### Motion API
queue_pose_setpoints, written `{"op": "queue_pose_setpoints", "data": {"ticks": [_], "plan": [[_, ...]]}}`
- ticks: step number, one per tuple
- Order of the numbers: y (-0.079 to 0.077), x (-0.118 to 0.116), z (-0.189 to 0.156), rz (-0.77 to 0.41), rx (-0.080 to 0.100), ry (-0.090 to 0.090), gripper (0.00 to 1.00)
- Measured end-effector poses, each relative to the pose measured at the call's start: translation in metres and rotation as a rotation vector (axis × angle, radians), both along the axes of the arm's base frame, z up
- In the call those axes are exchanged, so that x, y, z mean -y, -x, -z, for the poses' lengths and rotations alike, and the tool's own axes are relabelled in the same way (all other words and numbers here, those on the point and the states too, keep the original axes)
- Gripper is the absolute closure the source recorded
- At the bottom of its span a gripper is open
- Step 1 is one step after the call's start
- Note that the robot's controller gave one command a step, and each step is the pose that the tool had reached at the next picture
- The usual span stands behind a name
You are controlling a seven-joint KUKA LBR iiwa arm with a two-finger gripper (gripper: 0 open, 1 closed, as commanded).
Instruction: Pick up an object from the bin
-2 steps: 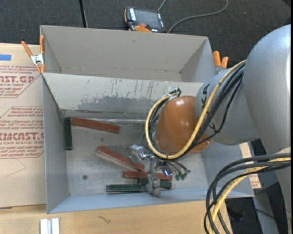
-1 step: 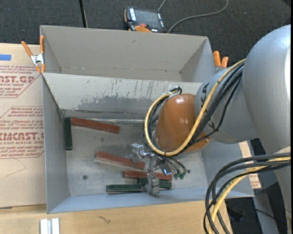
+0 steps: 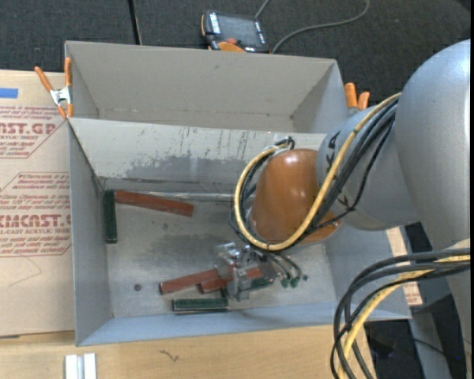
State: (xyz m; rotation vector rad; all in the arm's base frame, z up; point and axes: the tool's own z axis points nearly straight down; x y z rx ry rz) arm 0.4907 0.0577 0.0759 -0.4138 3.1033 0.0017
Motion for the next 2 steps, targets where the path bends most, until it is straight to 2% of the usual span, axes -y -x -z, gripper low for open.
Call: {"op": "queue_pose_setpoints", "data": {"ticks": [1, 2], "plan": [[0.003, 0.001, 0.005, 0.0, -0.004, 0.001, 0.0], [0.004, -0.036, -0.027, -0.107, -0.008, 0.001, 0.0]]}}
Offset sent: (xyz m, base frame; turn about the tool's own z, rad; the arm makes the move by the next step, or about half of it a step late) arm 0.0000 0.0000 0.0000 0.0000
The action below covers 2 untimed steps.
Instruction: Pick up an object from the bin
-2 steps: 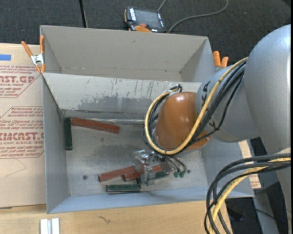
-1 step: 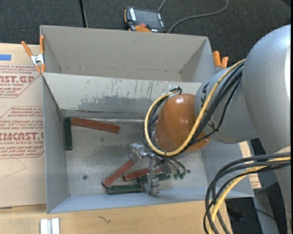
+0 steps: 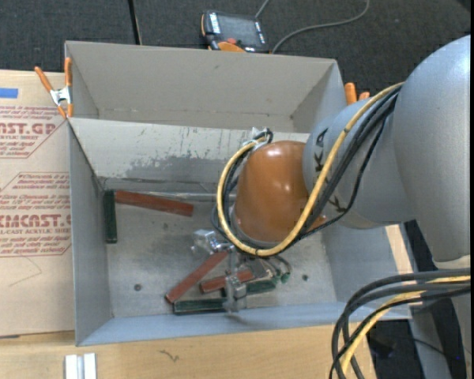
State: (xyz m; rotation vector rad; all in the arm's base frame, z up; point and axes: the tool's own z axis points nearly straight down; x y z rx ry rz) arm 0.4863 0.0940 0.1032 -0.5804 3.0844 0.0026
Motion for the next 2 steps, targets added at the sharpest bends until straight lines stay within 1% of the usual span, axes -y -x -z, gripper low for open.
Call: {"op": "queue_pose_setpoints", "data": {"ticks": [1, 2], "plan": [[-0.0114, 0.0154, 0.0353, -0.032, -0.007, 0.003, 0.0], [-0.0131, 0.0146, 0.032, -0.032, 0.0, 0.002, 1.0]]}}
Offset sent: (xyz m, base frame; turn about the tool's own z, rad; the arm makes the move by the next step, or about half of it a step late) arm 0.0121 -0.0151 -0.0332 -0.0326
